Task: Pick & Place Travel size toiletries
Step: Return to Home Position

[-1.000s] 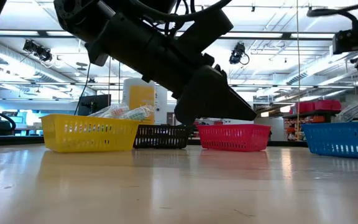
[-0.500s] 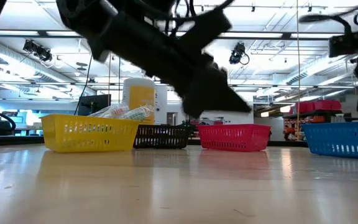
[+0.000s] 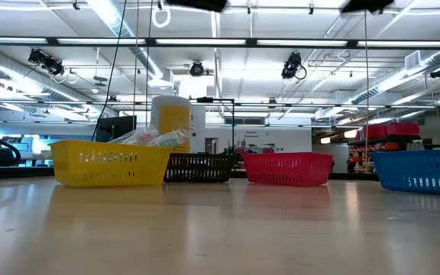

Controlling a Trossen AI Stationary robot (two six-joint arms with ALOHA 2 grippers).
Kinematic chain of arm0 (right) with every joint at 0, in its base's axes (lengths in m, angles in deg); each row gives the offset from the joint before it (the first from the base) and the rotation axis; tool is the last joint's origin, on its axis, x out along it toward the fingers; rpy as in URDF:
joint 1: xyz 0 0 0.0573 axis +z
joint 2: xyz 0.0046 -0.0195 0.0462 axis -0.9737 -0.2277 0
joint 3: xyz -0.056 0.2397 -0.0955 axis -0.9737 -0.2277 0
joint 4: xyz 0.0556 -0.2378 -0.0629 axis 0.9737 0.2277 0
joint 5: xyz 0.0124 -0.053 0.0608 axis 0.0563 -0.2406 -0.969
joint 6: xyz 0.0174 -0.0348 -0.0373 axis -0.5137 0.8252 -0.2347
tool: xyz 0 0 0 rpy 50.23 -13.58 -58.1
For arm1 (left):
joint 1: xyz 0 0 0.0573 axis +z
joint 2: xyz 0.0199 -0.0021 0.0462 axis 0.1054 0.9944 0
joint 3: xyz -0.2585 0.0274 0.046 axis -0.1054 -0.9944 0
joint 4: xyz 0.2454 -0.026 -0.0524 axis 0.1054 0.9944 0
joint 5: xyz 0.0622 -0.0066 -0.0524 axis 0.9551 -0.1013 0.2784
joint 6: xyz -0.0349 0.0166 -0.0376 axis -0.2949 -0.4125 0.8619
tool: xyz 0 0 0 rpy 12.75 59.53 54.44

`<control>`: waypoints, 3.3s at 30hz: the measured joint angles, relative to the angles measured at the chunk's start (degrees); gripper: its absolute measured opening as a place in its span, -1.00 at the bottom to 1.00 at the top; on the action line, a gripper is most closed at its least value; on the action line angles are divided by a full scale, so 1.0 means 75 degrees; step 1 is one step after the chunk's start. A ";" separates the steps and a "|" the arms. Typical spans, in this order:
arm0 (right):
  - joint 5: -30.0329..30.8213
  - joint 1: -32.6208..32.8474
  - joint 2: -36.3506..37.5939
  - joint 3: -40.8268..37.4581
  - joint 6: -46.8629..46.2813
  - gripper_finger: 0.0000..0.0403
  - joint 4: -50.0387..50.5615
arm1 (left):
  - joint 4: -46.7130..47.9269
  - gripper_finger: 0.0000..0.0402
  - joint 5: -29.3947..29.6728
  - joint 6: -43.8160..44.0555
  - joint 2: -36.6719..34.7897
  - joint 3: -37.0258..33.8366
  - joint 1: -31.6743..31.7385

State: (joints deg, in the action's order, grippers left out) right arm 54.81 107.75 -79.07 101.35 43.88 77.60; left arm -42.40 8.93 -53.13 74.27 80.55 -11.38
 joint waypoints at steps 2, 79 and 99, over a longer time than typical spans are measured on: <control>-0.0926 -0.0055 0.0183 0.0075 0.1376 -0.36 -0.0774 | 0.0805 -0.28 0.0011 0.0251 -0.0786 0.0000 0.0003; -0.3758 -0.1068 0.7561 -0.6735 0.1138 -0.35 -0.4659 | -0.2709 -0.28 -0.1434 -0.0863 -1.1208 -0.8582 -0.0006; -0.3758 -0.1068 0.7561 -0.6729 0.1141 -0.35 -0.4659 | -0.2709 -0.28 -0.1434 -0.0875 -1.1208 -0.8588 -0.0006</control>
State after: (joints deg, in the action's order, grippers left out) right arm 26.63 99.73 -22.37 50.88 52.44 42.66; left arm -62.72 -1.83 -59.70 -9.79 16.14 -11.42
